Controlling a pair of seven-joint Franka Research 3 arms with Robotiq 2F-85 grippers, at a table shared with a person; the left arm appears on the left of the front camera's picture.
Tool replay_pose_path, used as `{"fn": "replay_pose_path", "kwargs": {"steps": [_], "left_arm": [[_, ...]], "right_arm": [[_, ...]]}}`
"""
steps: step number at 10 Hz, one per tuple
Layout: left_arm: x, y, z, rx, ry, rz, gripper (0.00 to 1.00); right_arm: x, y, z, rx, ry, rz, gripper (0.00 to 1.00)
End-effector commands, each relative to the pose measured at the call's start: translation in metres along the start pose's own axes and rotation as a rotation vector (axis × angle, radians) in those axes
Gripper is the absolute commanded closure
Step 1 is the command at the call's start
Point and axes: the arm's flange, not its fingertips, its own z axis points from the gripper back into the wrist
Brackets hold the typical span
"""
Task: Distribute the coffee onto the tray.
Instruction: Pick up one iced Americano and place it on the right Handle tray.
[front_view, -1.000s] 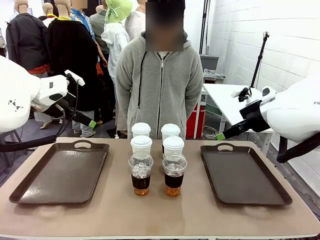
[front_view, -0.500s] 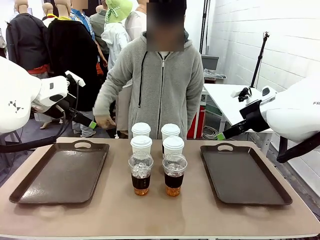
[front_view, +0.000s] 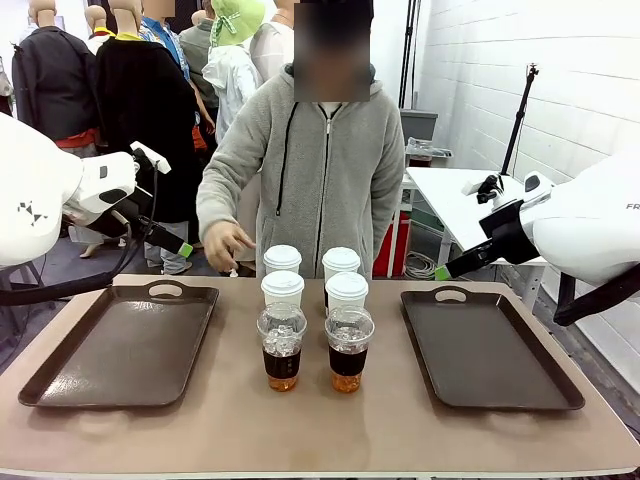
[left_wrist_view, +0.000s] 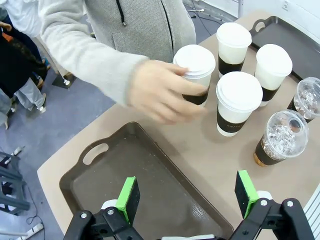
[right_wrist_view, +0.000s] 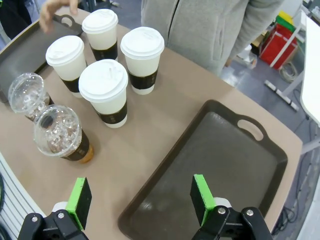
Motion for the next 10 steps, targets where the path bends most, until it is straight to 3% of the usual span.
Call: {"fn": "replay_pose_path", "kwargs": {"steps": [1, 10], "left_arm": [[0.0016, 0.002, -0.0007, 0.0, 0.008, 0.002, 0.0], [0.0016, 0.002, -0.0007, 0.0, 0.008, 0.002, 0.0]], "right_arm": [[0.0, 0.0, -0.0001, 0.007, -0.003, -0.002, 0.0], [0.0, 0.0, -0.0001, 0.007, -0.003, -0.002, 0.0]]}}
